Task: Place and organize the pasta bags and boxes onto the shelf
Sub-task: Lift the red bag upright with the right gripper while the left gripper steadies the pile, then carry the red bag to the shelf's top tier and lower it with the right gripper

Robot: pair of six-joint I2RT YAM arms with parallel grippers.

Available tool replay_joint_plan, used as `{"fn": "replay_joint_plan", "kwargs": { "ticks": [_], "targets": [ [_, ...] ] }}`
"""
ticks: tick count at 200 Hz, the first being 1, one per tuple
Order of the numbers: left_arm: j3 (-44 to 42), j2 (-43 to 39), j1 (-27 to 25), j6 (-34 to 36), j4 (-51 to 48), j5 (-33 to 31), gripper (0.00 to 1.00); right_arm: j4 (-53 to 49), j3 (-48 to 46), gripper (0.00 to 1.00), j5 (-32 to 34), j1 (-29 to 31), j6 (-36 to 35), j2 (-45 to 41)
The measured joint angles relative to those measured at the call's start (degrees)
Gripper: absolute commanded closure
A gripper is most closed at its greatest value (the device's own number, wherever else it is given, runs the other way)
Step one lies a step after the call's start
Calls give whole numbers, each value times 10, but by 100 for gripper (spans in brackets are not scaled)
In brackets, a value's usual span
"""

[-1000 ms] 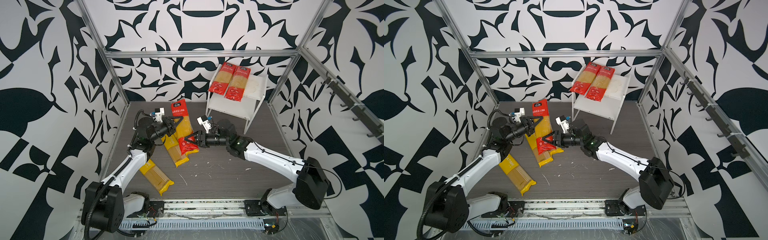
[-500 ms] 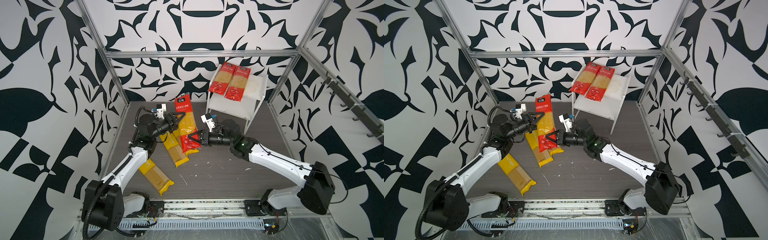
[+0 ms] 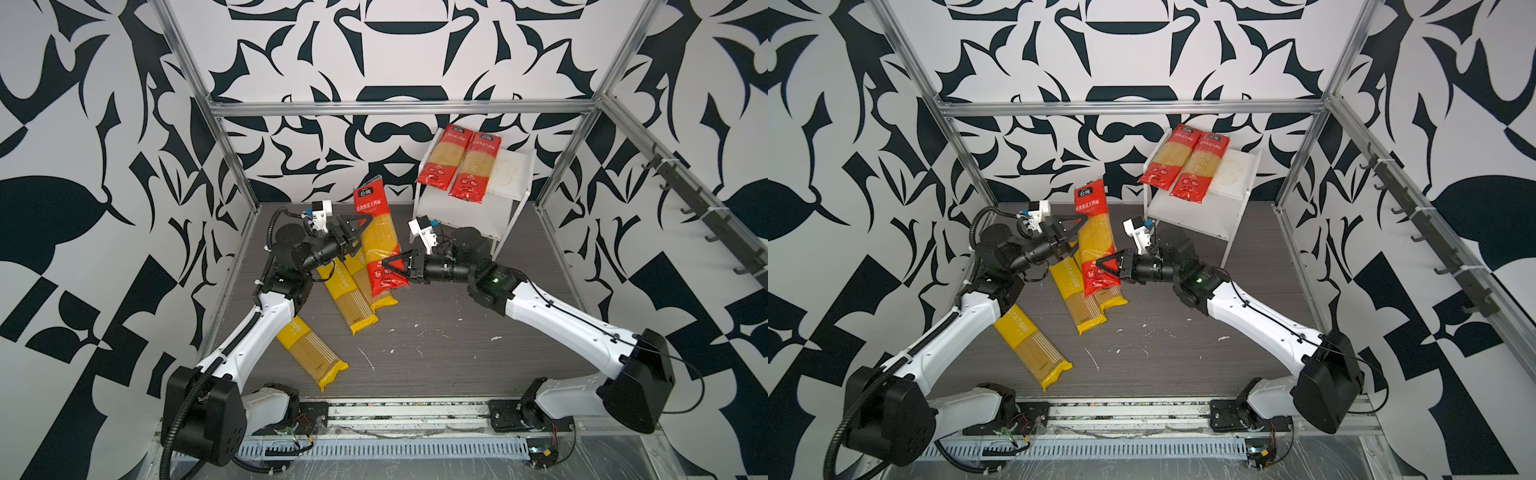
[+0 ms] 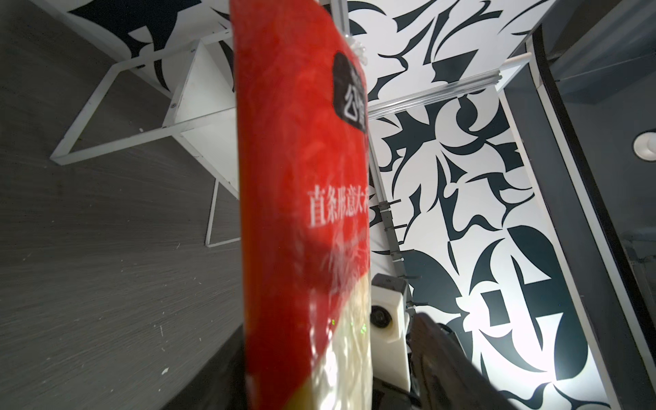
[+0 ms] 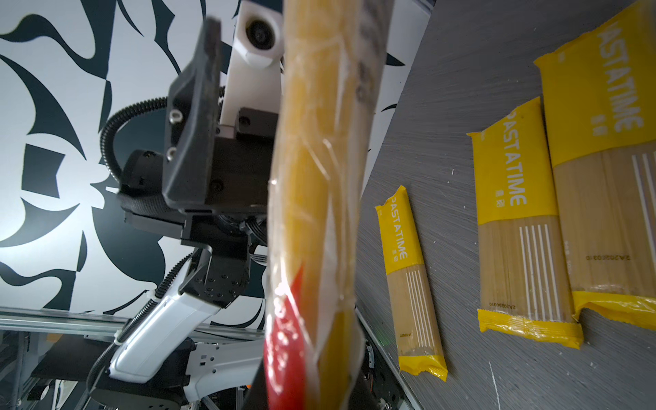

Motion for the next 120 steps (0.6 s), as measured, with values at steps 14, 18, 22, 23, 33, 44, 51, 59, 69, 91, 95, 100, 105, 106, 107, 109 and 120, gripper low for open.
{"fn": "replay_joint_plan", "kwargs": {
  "ticks": [14, 18, 22, 23, 33, 44, 51, 59, 69, 91, 95, 100, 105, 106, 107, 109, 120],
  "targets": [
    [3, -6, 0, 1, 0, 0, 27, -8, 15, 99, 1, -13, 0, 0],
    [4, -8, 0, 2, 0, 0, 27, -10, 19, 99, 2, -17, 1, 0],
    [5, -10, 0, 2, 0, 0, 27, -12, 23, 99, 2, -21, 1, 0],
    [5, -10, 0, 2, 0, 0, 27, -12, 24, 99, 3, -22, 1, 0],
    [6, -14, 0, 2, 1, 0, 26, -18, 32, 99, 4, -30, 2, 0],
    [6, -17, 0, 2, 0, 0, 26, -26, 41, 99, 4, -40, 3, 0],
    [6, -19, 1, 4, 1, 0, 26, -32, 47, 100, 4, -46, 3, 0],
    [6, -20, 2, 4, 0, 1, 26, -39, 54, 100, 4, -53, 3, 0],
    [6, -21, 3, 4, 0, 0, 26, -53, 68, 100, 3, -62, 3, 0],
    [5, -24, 7, 5, 0, 0, 26, -89, 106, 100, -3, -87, 2, 0],
    [3, -24, 7, 5, 0, 0, 26, -95, 114, 100, -6, -93, 2, 0],
    [2, -25, 8, 5, 1, 0, 26, -102, 124, 100, -9, -100, 2, 0],
    [0, -27, 9, 6, 0, 0, 26, -107, 135, 100, -12, -107, 1, 0],
    [-1, -27, 9, 6, 1, 0, 26, -110, 138, 100, -14, -109, 1, 0],
    [-1, -27, 9, 6, 1, 0, 26, -111, 139, 100, -14, -110, 1, 0],
    [-2, -28, 9, 6, 0, 0, 26, -114, 144, 100, -16, -113, 0, 0],
    [-7, -29, 10, 6, 1, 0, 26, -131, 172, 100, -23, -135, -3, 0]
  ]
}}
